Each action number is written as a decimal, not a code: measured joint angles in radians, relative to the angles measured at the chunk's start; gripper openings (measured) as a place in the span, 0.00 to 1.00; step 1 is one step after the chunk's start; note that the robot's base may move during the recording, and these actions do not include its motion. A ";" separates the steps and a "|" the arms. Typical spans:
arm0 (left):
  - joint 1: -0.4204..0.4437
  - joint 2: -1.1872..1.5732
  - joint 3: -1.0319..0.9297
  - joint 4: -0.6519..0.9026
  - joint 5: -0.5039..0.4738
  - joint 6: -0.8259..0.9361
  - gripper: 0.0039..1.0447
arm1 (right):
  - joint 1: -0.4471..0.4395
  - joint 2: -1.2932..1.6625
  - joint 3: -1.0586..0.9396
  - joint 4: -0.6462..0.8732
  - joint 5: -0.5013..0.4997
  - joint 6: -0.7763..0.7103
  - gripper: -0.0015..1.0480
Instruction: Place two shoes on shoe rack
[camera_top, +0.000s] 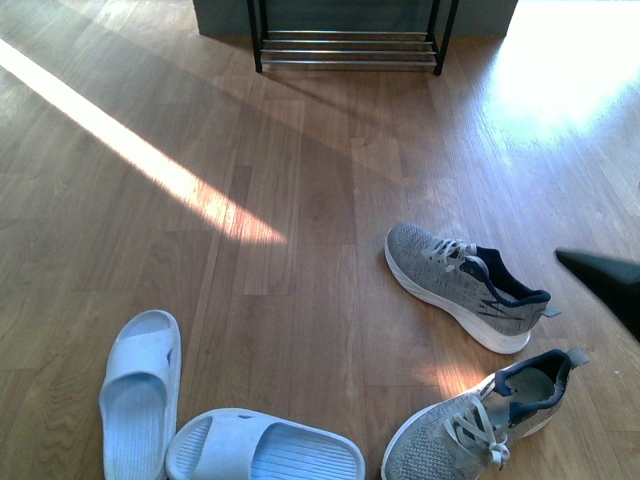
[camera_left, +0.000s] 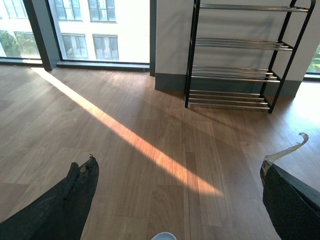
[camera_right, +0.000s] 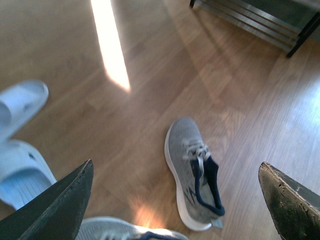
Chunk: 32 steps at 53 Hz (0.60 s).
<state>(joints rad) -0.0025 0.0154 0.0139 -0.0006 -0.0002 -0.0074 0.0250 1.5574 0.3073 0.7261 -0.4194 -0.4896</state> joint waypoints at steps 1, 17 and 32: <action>0.000 0.000 0.000 0.000 0.000 0.000 0.91 | -0.002 0.032 0.007 0.007 0.002 -0.008 0.91; 0.000 0.000 0.000 0.000 0.000 0.000 0.91 | -0.079 0.745 0.177 0.105 0.052 -0.523 0.91; 0.000 0.000 0.000 0.000 0.000 0.000 0.91 | -0.142 1.113 0.321 0.225 0.104 -0.845 0.91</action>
<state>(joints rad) -0.0025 0.0154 0.0139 -0.0006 -0.0002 -0.0074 -0.1173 2.6701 0.6281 0.9516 -0.3153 -1.3350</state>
